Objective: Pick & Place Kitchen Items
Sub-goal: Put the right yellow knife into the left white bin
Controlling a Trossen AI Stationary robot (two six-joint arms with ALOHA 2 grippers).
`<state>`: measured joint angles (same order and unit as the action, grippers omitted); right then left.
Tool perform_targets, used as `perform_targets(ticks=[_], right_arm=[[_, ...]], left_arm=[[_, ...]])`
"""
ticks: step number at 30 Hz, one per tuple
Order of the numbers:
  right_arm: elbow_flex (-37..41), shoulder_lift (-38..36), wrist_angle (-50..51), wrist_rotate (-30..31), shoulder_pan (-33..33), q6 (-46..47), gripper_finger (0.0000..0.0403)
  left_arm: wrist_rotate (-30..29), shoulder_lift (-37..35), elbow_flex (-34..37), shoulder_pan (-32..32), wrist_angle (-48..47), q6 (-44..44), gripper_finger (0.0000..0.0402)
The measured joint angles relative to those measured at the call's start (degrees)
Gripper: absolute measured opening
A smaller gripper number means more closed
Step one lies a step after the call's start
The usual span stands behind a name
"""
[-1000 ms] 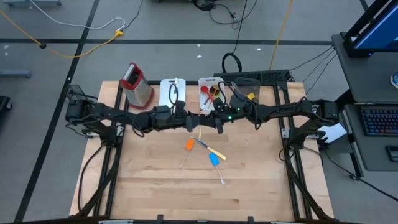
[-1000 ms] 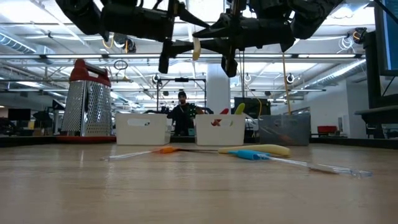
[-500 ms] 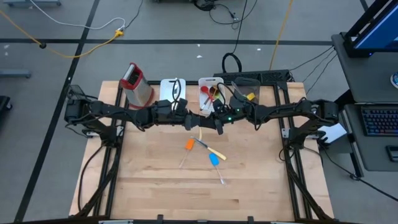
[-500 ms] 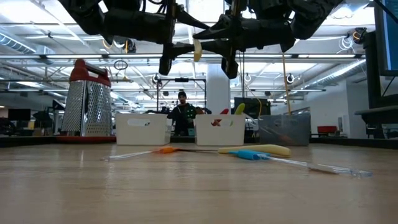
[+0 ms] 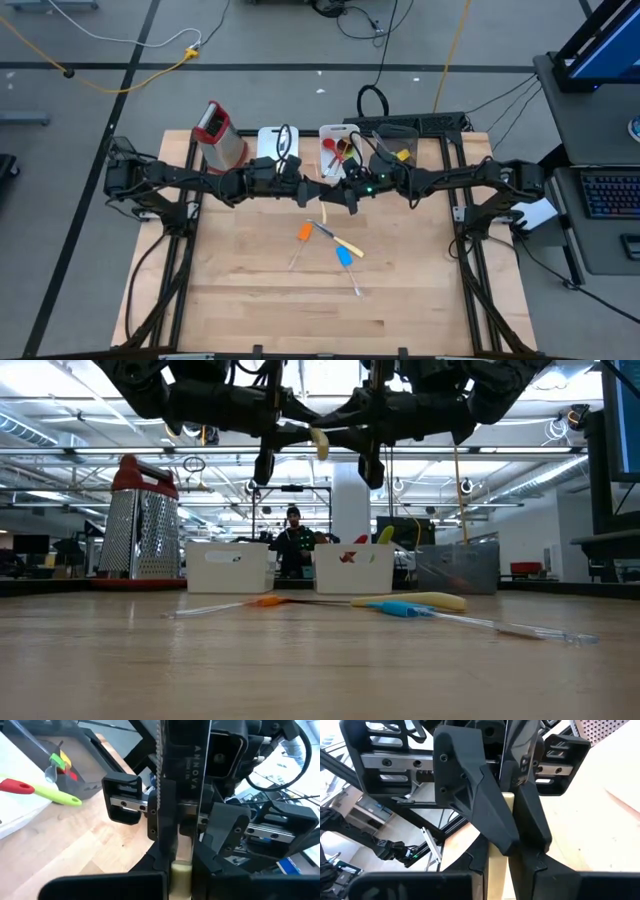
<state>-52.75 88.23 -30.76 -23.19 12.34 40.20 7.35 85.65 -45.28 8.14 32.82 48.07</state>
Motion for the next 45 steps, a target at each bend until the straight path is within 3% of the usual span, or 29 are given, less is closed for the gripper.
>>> perform_targets(ticks=[18, 24, 31, 36, 42, 45], right_arm=[[-0.1, 0.0, 1.5, -0.8, 0.0, 0.7, 0.007], [-0.2, -0.1, 3.7, -1.1, 0.4, 0.5, 0.0075], [-0.2, -0.9, 5.6, -2.7, 1.2, 0.4, 0.0106], [-0.2, -1.2, 9.8, -7.1, 2.4, -1.0, 0.0128], [-0.1, -1.1, 12.2, -10.4, 3.4, -1.9, 0.0134], [-0.1, -1.1, 12.2, -11.6, 3.8, -1.9, 0.0131]], left_arm=[[3.9, 0.0, -0.1, 2.6, -1.1, -0.6, 0.0025], [5.6, -1.1, 0.0, 3.7, -7.5, -0.6, 0.0025], [3.8, -4.3, 0.2, 4.0, -16.4, -0.4, 0.0025], [-1.2, -8.4, 0.1, 4.2, -24.6, 1.7, 0.0026], [-7.4, -13.1, -0.1, 4.9, -33.4, 11.2, 0.0026], [-7.0, -13.7, -0.1, 5.9, -35.3, 15.6, 0.0026]])
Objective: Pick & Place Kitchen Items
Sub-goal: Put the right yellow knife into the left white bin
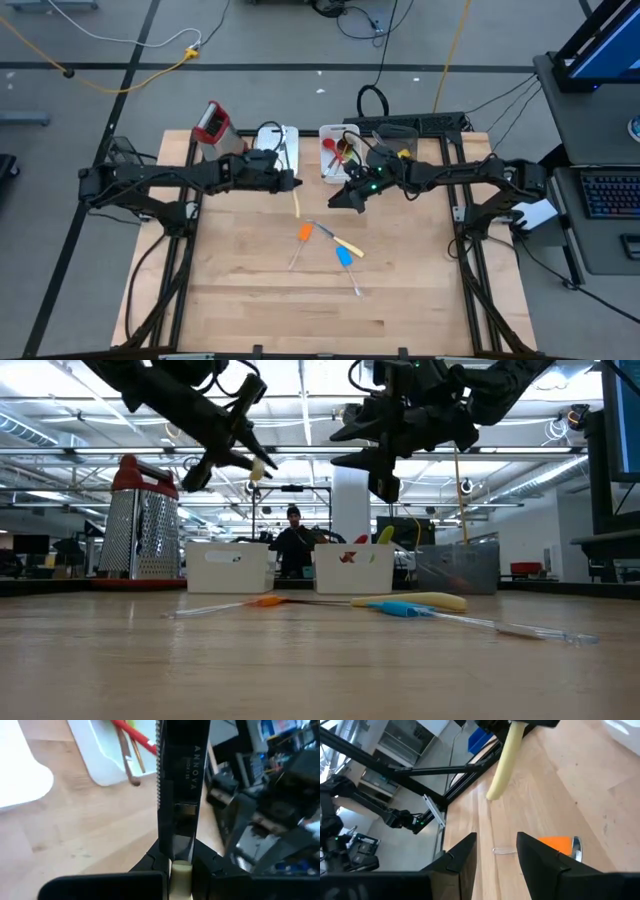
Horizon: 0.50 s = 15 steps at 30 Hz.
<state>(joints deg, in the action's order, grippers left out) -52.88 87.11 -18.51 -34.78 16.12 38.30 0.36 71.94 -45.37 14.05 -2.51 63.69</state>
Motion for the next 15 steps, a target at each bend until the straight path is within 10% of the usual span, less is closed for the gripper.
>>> perform_targets(ticks=[15], right_arm=[[0.0, 0.0, 0.4, -6.2, 2.3, -1.6, 0.013]], left_arm=[[2.0, 11.9, -29.3, 10.4, -43.6, -8.3, 0.0026]])
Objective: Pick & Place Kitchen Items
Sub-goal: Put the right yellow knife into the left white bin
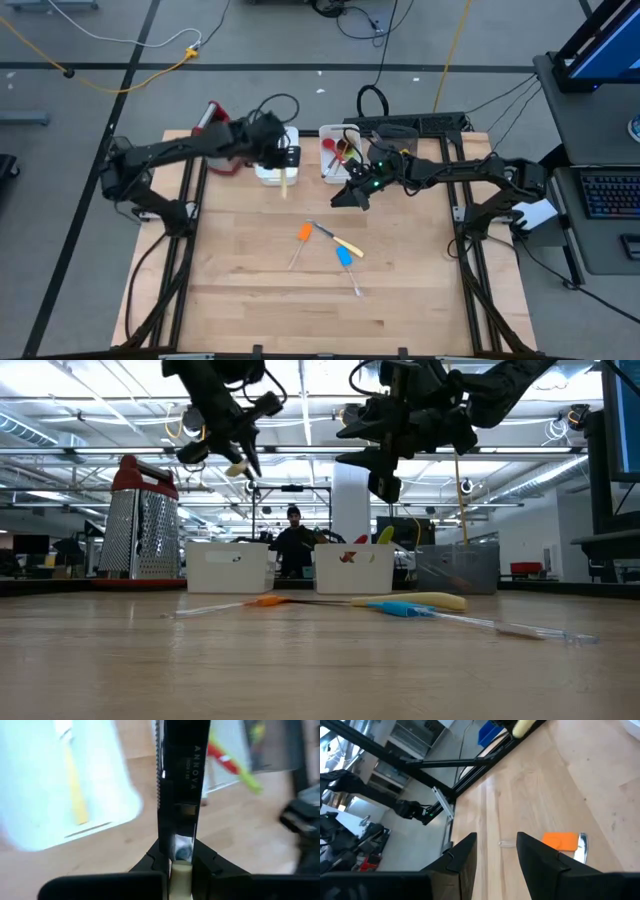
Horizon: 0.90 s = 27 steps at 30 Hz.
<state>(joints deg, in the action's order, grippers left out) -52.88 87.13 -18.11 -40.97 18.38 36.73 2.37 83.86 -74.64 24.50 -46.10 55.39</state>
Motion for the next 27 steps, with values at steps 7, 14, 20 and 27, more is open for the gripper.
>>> perform_targets(ticks=[7, 14, 20, 27], right_arm=[[0.0, 0.0, 0.4, -1.4, 0.2, -1.6, 0.013], [0.0, 0.0, 0.3, -4.2, 0.2, -1.7, 0.013], [0.0, 0.0, -0.1, -5.9, 0.2, -1.9, 0.013], [0.0, 0.0, -0.5, -8.8, 0.3, -2.9, 0.013]], left_arm=[[7.1, 10.9, -10.1, 6.3, -11.1, -3.9, 0.0026], [17.6, 22.9, -15.4, 12.0, -21.9, -8.7, 0.0026], [19.2, 28.9, -17.8, 15.7, -33.7, -10.7, 0.0026], [25.0, 30.9, -17.9, 17.6, -34.0, -10.1, 0.0026]])
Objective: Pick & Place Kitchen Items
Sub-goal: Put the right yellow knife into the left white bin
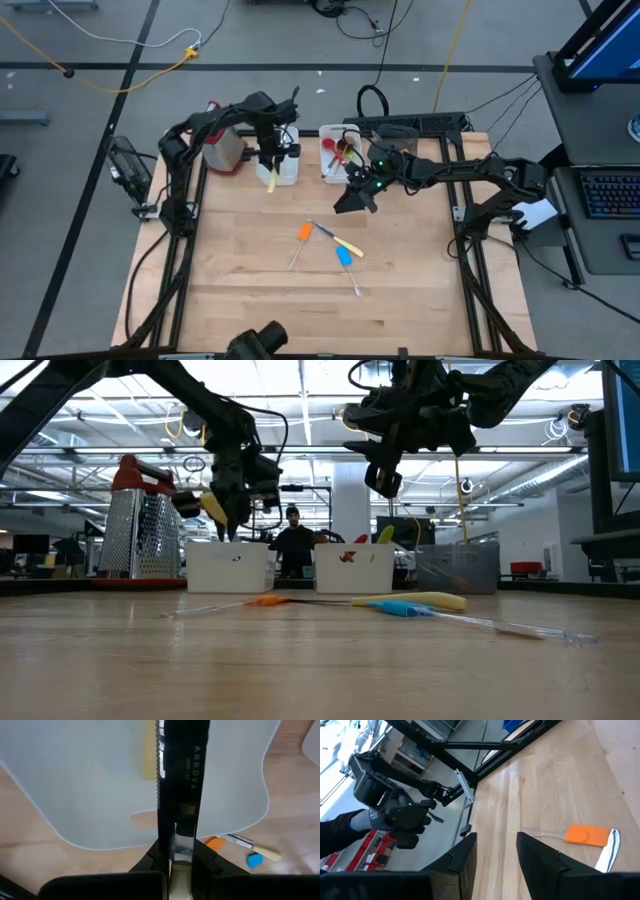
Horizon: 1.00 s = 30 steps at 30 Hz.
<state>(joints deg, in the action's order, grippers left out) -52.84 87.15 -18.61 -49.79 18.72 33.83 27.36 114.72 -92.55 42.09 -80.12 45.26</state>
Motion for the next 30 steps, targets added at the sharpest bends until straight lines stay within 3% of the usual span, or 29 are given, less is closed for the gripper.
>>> perform_targets(ticks=[17, 27, 30], right_arm=[[0.0, 0.0, -0.3, -4.6, 0.0, -0.7, 0.013], [0.0, 0.0, -0.4, -4.6, 0.0, -1.6, 0.013], [0.0, 0.0, -0.4, -4.6, 0.0, -1.6, 0.013]], left_arm=[[3.8, 3.9, 0.0, 3.0, 1.1, 3.1, 0.0032], [1.1, 3.9, 0.0, 3.0, 2.7, 2.9, 0.0127], [2.8, 3.8, 0.0, 3.6, 2.7, 2.0, 0.0144]])
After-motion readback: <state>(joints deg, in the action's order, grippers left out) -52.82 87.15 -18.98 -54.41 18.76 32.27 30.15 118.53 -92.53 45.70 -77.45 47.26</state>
